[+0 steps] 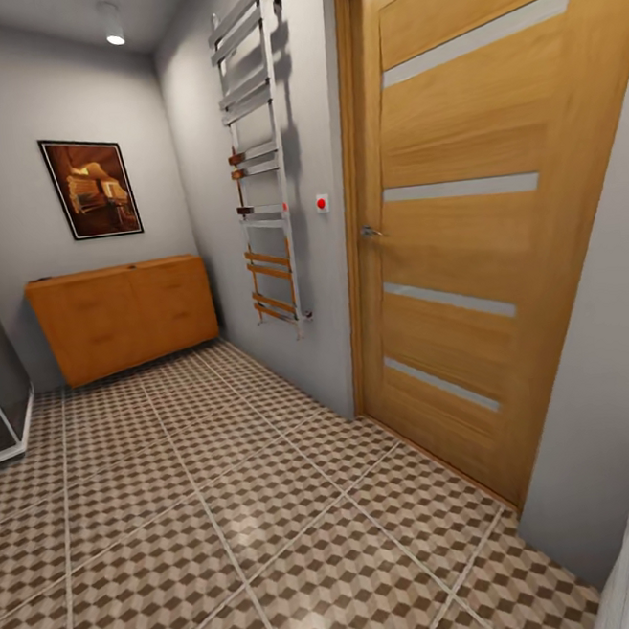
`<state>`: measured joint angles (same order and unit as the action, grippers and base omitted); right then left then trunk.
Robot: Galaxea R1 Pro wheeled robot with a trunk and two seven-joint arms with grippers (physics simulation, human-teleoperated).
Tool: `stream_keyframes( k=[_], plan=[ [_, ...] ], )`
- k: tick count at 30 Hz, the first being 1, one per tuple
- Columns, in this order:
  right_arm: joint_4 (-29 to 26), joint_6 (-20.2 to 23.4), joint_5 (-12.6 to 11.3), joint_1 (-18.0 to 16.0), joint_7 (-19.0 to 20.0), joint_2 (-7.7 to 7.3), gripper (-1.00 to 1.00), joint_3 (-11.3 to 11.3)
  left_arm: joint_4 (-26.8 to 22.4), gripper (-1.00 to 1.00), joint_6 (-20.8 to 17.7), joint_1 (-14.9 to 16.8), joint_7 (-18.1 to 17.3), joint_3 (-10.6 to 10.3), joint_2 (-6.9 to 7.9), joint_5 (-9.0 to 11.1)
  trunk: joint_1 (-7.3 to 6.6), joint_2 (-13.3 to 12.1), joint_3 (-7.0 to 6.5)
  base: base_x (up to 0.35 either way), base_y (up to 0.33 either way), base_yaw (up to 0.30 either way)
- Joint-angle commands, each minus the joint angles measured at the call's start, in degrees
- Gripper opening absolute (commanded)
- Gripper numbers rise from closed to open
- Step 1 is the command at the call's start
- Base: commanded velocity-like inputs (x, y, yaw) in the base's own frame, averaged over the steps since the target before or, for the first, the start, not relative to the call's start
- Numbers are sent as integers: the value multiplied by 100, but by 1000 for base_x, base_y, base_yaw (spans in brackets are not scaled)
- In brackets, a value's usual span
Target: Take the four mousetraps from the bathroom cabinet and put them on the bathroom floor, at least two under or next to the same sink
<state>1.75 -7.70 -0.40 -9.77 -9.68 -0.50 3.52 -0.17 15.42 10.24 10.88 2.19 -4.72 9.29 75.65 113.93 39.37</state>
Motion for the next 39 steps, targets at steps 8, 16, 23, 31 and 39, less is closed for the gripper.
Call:
stream_keyframes(
  k=[8,16,23,31,39],
  plan=[
    [18,-25,-4,-7,-17,2,100,35,4,100,23,4,2,19,-2,23,-1,3,6,0,0,284],
    [18,-22,-4,-7,-17,3,100,35,4,100,23,4,1,17,-2,21,-1,3,6,0,0,284],
    [18,-22,-4,-7,-17,6,100,35,4,100,23,4,2,18,-4,20,-1,3,6,0,0,284],
    [18,-21,1,-7,-17,6,100,35,5,100,23,4,2,15,-9,20,-1,3,6,0,0,285],
    [18,-21,3,-7,-17,6,100,35,5,100,23,4,2,11,-12,20,-1,3,6,0,0,284]
  ],
)
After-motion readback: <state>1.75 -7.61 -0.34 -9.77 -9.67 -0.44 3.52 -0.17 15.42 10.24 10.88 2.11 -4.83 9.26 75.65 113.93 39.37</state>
